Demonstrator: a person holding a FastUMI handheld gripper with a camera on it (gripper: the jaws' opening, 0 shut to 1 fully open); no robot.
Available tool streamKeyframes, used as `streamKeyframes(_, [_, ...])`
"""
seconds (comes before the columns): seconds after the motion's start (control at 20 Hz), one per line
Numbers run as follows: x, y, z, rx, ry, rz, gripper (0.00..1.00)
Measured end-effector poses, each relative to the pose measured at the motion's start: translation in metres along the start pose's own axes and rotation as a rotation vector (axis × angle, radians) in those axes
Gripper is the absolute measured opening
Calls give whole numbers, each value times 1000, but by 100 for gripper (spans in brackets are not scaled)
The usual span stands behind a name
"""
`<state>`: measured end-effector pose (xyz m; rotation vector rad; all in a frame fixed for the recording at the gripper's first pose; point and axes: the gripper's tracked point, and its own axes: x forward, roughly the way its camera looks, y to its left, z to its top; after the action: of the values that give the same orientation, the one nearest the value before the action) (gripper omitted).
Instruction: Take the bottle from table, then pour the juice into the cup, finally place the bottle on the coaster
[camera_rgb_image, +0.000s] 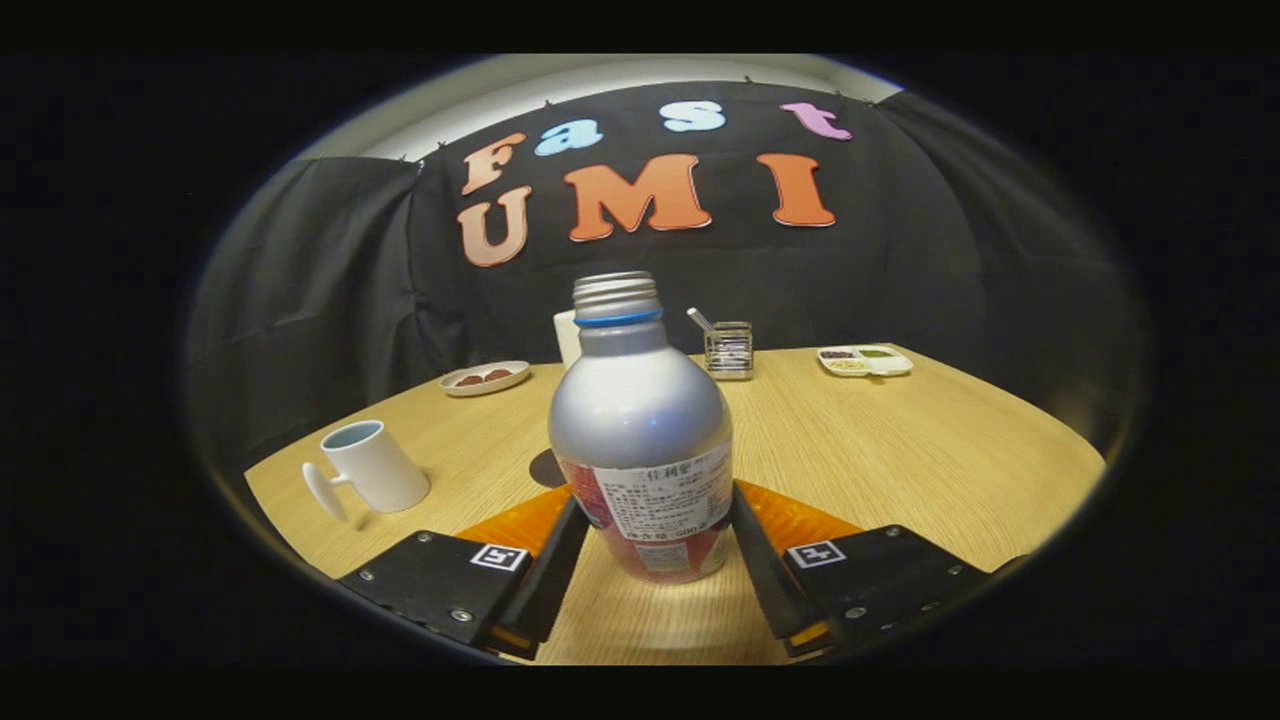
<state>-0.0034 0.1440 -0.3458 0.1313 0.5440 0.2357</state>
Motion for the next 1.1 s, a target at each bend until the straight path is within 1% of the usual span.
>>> streamKeyframes(0.15, [-2, 4, 9, -44, -5, -17, 79])
streamKeyframes(0.3, [-5, 8, 20, -122, -9, -44, 79])
streamKeyframes(0.5, [-1, 25, 32, -230, -2, -54, 79])
streamKeyframes(0.8, [6, 51, 53, -451, -25, -97, 79])
streamKeyframes(1.1, [13, 73, 62, -672, -32, -123, 78])
